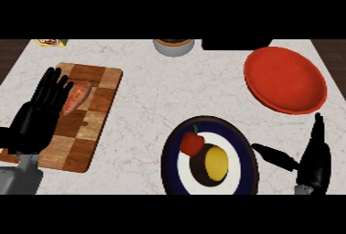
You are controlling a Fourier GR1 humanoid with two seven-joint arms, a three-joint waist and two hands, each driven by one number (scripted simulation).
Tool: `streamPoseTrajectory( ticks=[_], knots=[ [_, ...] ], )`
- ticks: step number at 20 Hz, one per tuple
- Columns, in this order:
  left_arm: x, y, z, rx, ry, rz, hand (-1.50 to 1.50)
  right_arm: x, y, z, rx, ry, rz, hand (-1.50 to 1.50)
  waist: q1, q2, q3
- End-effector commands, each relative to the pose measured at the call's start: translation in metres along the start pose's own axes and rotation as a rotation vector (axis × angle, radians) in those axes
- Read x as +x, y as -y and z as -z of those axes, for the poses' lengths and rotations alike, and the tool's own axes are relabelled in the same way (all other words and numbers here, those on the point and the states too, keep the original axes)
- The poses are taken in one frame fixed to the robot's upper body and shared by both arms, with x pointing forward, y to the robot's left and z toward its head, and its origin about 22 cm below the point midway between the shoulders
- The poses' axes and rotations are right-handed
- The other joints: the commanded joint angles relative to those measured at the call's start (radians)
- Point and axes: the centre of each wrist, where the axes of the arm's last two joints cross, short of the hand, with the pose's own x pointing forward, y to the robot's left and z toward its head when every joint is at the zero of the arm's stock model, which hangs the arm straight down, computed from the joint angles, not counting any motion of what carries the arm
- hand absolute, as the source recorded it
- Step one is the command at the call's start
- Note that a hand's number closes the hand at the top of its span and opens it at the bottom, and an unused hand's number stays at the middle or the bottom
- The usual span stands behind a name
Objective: Pick the lemon from the plate and place it in the bowl
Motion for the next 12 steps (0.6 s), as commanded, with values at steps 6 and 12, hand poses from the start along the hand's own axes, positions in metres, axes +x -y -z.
streamPoseTrajectory(
  ticks=[6,12],
  knots=[
    [-0.002,0.010,0.000,-0.031,0.004,-0.026,0.00,0.018,-0.001,-0.006,0.530,-0.292,-0.495,-1.50,0.039,0.011,-0.002],
    [-0.008,0.006,0.001,-0.031,0.005,-0.014,0.00,0.100,0.006,0.001,0.746,-0.332,-0.566,-1.50,0.034,0.006,0.000]
  ],
)
